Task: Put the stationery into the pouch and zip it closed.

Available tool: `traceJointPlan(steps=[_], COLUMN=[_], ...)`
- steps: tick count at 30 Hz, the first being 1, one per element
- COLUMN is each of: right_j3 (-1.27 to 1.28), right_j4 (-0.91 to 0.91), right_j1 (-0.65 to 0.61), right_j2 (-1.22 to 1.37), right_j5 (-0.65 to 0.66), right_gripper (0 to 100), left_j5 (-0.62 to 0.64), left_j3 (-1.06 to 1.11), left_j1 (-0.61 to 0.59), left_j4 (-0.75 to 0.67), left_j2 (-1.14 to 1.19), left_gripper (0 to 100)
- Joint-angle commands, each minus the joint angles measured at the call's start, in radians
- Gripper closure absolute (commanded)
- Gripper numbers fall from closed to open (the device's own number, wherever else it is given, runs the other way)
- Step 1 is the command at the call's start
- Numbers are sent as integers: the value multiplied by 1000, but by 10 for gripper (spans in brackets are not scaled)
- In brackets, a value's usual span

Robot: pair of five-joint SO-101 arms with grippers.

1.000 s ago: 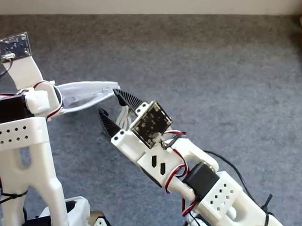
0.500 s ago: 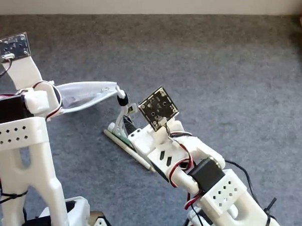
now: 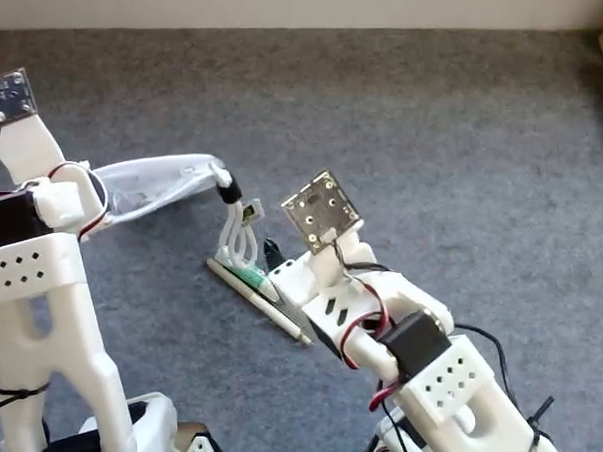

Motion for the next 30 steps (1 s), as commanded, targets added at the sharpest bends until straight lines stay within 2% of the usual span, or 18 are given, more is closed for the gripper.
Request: traceJointPlan(steps=[1,7,13,20,30], right_j3=[-18,-21,-19,-19,-35], right_j4=[7,-8,-142,-275,-369], right_j1=[13,10,-38,-42,-54], right_j2=[120,354,527,668,816], right_j5=[-6,-5,-5,-3,-3], right_gripper=[841,840,840,840,842], left_j5=[14,35,34,34,34], left_j3=[2,2,2,4,4], left_j1=[-38,-38,-38,-35,-36], left_j4=[-28,-28,-28,-28,-26], left_j2=[-18,-18,-18,-18,-18], left_gripper=[993,993,993,993,993])
